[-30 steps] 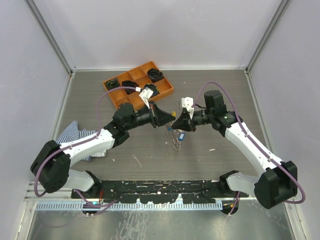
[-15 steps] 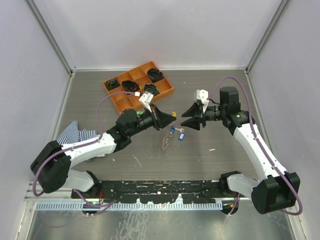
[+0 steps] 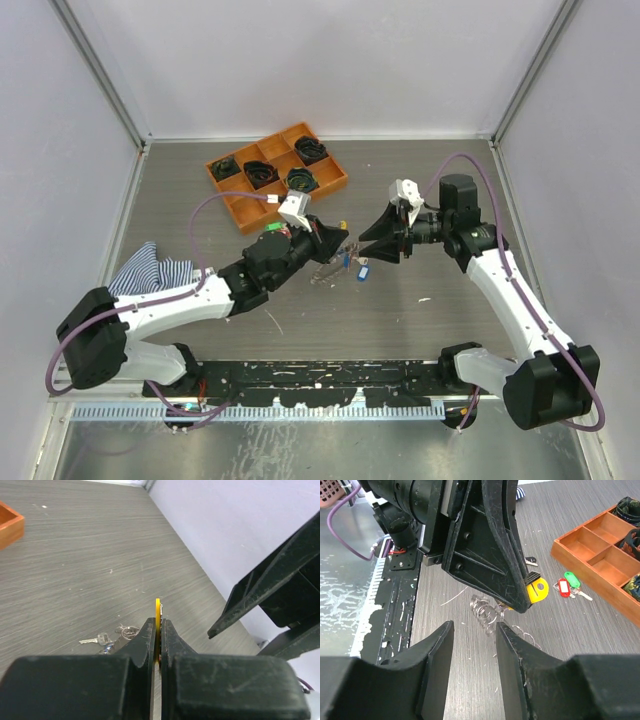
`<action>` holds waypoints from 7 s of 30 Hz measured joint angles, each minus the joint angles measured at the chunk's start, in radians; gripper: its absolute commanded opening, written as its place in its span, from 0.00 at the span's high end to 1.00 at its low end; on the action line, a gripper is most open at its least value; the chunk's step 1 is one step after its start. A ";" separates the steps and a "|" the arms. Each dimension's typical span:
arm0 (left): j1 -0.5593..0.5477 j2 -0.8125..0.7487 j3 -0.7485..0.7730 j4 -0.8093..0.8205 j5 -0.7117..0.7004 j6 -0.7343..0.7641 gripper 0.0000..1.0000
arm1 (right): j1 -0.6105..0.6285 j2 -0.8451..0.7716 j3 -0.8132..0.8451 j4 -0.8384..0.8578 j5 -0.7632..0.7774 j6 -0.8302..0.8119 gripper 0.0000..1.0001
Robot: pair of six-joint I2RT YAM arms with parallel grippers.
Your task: Remove the keys from the keyring
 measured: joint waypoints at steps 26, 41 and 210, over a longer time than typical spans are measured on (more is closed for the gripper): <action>-0.143 0.148 0.406 -0.483 -0.517 0.002 1.00 | 0.003 -0.011 -0.102 0.282 0.014 0.267 0.65; -0.160 0.257 0.616 -0.685 -0.661 -0.103 1.00 | 0.009 -0.037 -0.164 0.481 0.045 0.459 0.65; -0.011 0.079 0.284 -0.392 -0.162 -0.298 1.00 | 0.091 -0.133 -0.410 0.988 0.263 0.649 0.99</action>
